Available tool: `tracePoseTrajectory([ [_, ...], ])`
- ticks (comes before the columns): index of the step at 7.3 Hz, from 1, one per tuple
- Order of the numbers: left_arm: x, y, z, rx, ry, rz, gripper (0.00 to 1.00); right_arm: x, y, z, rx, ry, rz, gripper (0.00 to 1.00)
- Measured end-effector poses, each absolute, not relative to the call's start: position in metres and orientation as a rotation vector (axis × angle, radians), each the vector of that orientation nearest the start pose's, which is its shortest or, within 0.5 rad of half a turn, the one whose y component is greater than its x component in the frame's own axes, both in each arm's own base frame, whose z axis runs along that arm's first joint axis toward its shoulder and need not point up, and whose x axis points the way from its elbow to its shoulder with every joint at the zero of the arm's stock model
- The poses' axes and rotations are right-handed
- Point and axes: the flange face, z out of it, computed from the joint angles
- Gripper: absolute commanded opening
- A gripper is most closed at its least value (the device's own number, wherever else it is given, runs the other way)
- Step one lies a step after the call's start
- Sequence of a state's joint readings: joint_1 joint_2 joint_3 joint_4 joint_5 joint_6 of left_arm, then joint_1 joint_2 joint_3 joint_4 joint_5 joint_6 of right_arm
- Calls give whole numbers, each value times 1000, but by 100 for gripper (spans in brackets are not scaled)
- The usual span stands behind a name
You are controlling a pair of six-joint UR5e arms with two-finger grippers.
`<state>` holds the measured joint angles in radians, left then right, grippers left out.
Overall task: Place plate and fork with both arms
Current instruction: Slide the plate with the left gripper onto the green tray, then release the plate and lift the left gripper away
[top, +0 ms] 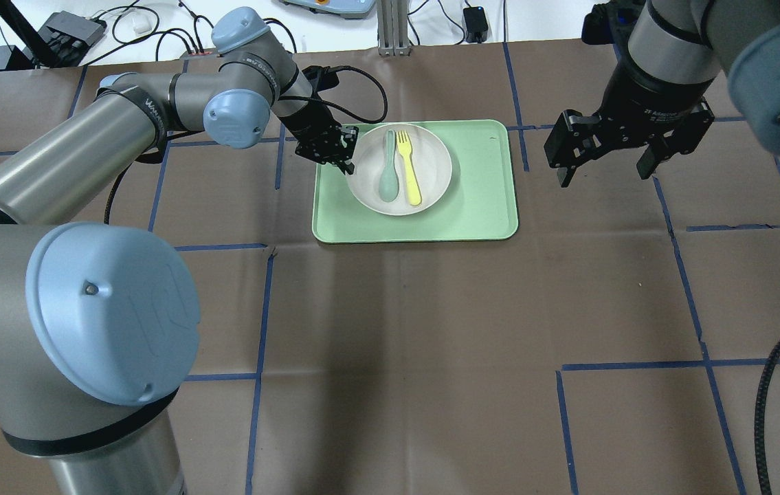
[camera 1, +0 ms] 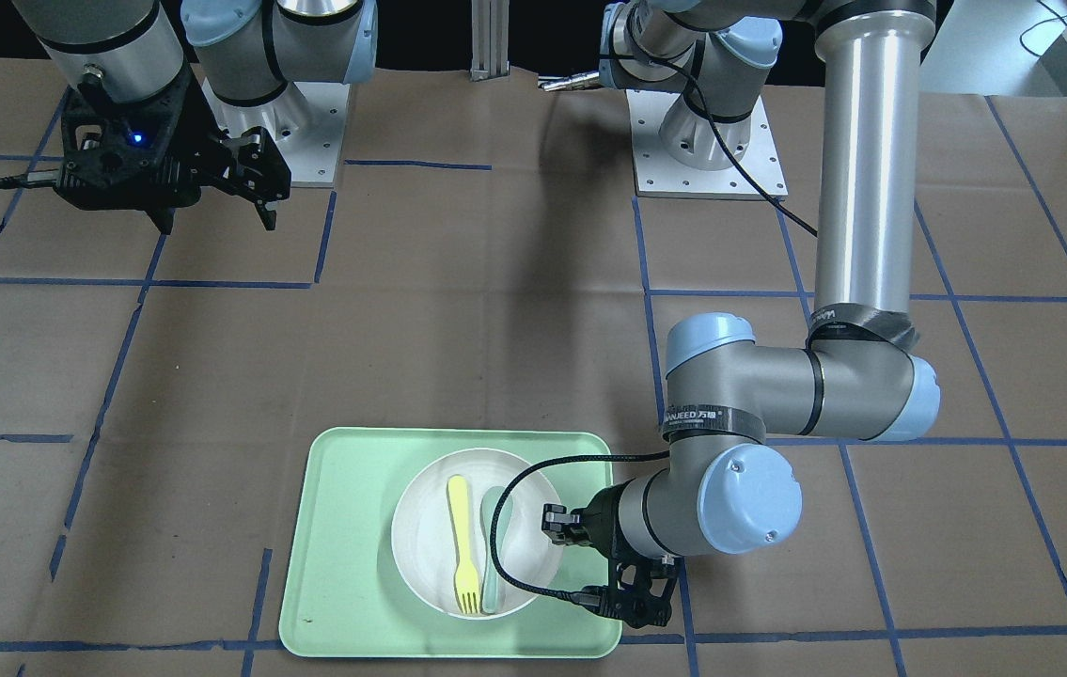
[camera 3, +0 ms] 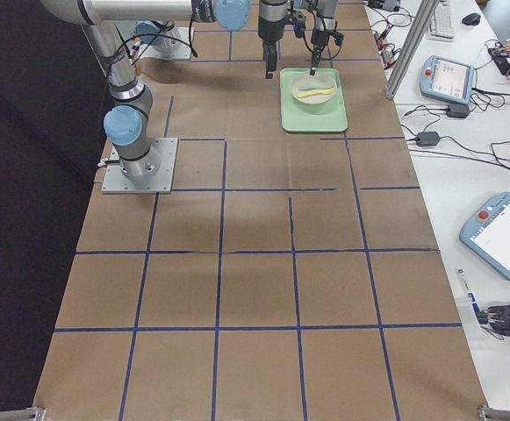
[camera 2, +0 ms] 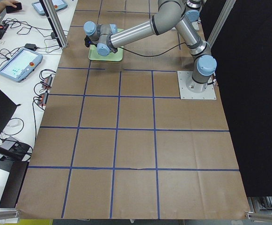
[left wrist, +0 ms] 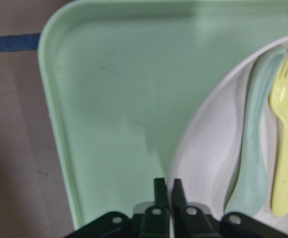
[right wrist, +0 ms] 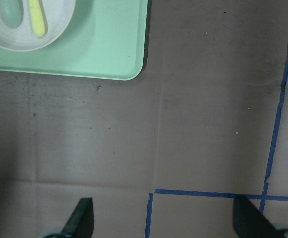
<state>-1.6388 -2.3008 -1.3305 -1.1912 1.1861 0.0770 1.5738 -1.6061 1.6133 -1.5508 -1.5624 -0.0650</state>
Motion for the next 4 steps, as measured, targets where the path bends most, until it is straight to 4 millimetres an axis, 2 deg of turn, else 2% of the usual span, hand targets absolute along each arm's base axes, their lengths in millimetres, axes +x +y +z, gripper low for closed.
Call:
tracePoseTrajectory([
  [4, -222, -706, 186, 218, 3514, 202, 3, 136, -474, 483, -101, 3131, 36, 100],
])
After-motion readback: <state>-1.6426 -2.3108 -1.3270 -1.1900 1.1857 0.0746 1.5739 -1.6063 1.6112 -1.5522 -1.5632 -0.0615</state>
